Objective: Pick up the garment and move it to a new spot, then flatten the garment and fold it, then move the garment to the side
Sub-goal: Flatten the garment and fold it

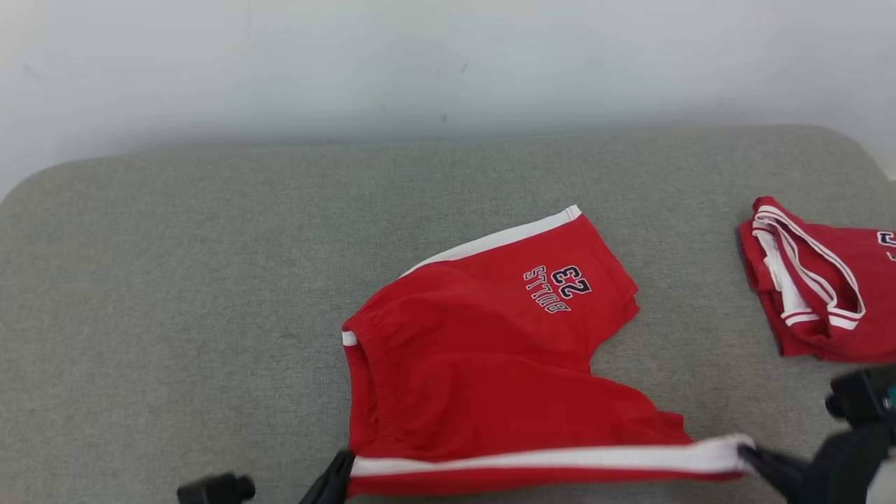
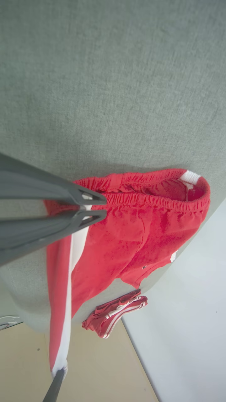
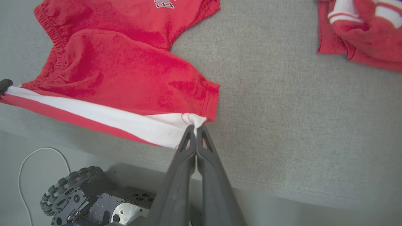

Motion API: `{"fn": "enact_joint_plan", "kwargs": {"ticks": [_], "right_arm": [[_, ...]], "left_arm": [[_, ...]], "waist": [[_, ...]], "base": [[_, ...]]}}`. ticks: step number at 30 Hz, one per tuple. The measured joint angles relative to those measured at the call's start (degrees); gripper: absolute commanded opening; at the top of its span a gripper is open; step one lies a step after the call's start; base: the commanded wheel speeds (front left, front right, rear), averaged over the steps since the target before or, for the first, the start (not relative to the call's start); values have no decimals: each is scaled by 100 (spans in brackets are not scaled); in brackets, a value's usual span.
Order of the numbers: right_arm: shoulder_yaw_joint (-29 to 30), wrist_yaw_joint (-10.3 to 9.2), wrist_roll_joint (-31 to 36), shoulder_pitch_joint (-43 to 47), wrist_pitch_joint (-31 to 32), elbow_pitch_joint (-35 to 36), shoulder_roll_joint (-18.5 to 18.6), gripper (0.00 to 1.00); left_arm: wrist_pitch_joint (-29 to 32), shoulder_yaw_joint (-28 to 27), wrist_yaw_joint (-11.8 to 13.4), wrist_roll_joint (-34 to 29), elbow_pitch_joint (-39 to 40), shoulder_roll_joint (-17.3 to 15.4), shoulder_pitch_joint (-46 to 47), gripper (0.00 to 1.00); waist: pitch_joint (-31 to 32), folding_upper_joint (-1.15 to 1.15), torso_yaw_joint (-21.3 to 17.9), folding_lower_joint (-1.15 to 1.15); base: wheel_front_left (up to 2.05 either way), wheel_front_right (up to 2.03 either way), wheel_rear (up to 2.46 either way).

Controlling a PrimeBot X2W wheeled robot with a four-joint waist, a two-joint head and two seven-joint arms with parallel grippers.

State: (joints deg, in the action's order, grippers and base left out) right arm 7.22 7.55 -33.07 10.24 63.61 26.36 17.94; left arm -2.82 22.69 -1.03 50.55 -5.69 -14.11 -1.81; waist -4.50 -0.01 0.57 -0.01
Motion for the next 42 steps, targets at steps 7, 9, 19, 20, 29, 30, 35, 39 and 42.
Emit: {"fn": "enact_joint_plan", "kwargs": {"ticks": [7, 9, 19, 20, 29, 30, 35, 39, 42], "right_arm": [[-680, 0, -9, -1607, -494, -1176, 598, 0], [-869, 0, -11, -2124, -715, -1625, 760, 0], [-2013, 0, 201, -4268, -1976, -3715, 1191, 0], [-2119, 0, 224, -4445, -2130, -3876, 1203, 0], [-2751, 0, 457, -5692, -3362, -5315, 1170, 0], [-2802, 0, 458, -5786, -3437, -5457, 1138, 0], [-3007, 0, 538, -6208, -3822, -6116, 1004, 0], [-3083, 0, 613, -6586, -4273, -6722, 739, 0], [-3164, 0, 592, -6729, -4559, -6978, 576, 100]], "left_arm": [[107, 69, -33, 20, -87, 297, 906, 0], [126, 70, -14, -9, -227, 383, 1230, 0], [-126, 85, 163, -286, -1109, 805, 2628, 0], [-157, 110, 182, -360, -1194, 825, 2741, 0], [-539, 252, 231, -379, -1742, 1059, 3442, 0], [-580, 277, 231, -367, -1788, 1070, 3501, 0], [-737, 404, 276, -227, -2020, 1110, 3778, 0], [-890, 506, 307, -113, -2190, 1115, 3972, 40], [-1033, 594, 302, -74, -2235, 1118, 4055, 100]], "waist": [[-161, 1, 115, 1], [-238, 1, 158, 2], [-723, 2, 448, 2], [-779, 2, 481, 2], [-1239, 2, 783, 2], [-1276, 2, 818, 2], [-1449, 2, 958, 2], [-1610, 2, 991, 2], [-1640, 2, 979, 2]], "base": [[0, 0, 0], [0, 0, 0], [0, 0, 0], [0, 0, 0], [0, 0, 0], [0, 0, 0], [0, 0, 0], [0, 0, 0], [0, 0, 0]]}}
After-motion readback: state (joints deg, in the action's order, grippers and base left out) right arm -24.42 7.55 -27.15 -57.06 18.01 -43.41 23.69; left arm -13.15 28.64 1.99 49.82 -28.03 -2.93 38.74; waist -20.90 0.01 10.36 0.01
